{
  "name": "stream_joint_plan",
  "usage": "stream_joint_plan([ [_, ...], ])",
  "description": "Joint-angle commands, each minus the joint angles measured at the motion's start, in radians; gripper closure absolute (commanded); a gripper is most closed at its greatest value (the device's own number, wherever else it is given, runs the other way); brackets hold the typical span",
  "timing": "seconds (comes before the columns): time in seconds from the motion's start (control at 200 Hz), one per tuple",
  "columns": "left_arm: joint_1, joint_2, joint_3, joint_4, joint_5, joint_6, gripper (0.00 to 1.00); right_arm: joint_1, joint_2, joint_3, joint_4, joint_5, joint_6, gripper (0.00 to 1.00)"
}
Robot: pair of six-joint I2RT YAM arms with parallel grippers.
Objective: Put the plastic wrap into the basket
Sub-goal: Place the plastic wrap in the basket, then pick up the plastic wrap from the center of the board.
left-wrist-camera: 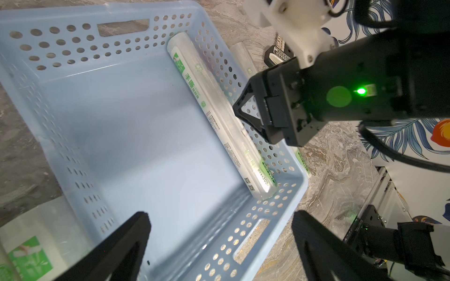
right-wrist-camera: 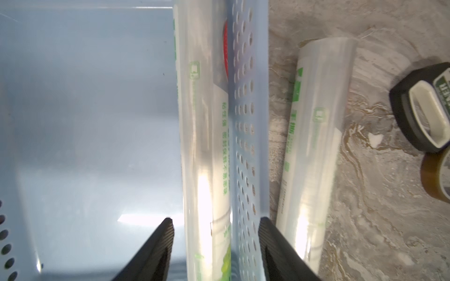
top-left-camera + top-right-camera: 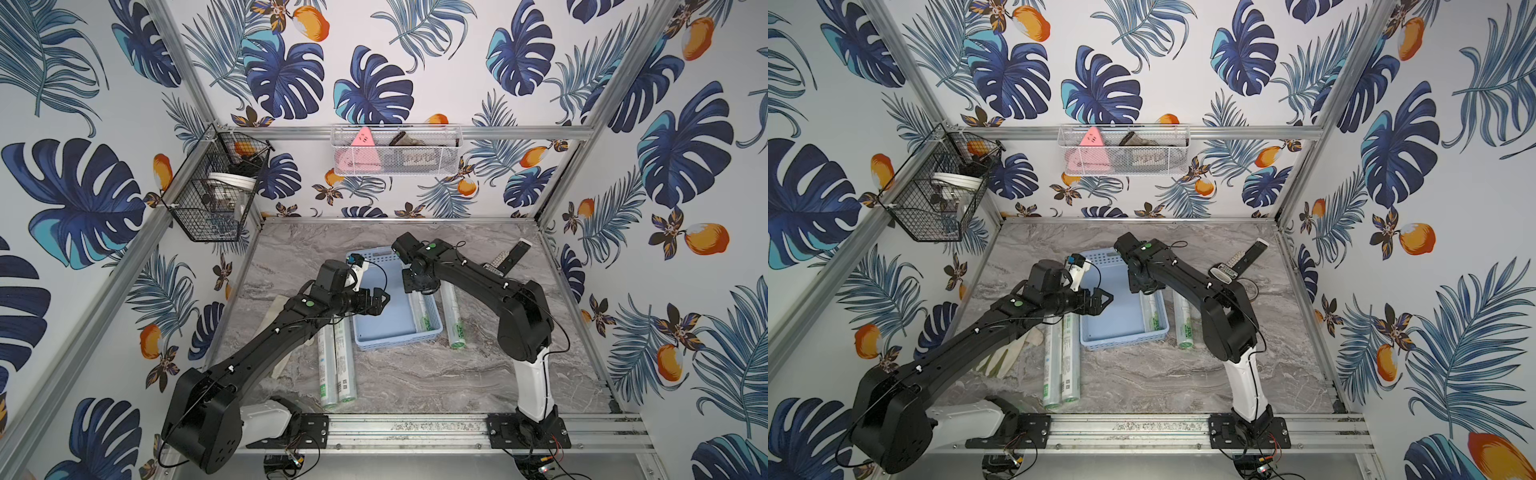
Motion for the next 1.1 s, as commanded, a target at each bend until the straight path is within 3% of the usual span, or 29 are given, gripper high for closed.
stream_joint_plan([
  [0.0, -0.008, 0.006, 0.011, 0.032, 0.02, -0.005, 0.01, -0.014, -0.074, -0.043, 0.045, 0.021, -0.003, 0.4],
  [0.215, -0.059, 0.053, 0.054, 0.029, -0.043, -0.03, 0.01, -0.101, -0.192, -0.166, 0.101, -0.045, -0.008, 0.39],
  [0.455, -0.205, 0.158, 0.134, 0.026, -0.145, -0.042, 0.01, -0.286, -0.282, -0.343, 0.178, -0.201, -0.036, 0.33],
  [0.641, -0.306, 0.257, 0.208, 0.029, -0.195, -0.06, 0.01, -0.371, -0.296, -0.433, 0.216, -0.282, -0.056, 0.3],
  [0.801, -0.376, 0.328, 0.256, 0.032, -0.243, -0.079, 0.01, -0.401, -0.28, -0.47, 0.242, -0.326, -0.075, 0.28],
  [1.096, -0.389, 0.365, 0.288, 0.017, -0.301, -0.093, 0.01, -0.41, -0.216, -0.462, 0.241, -0.364, -0.095, 0.28],
])
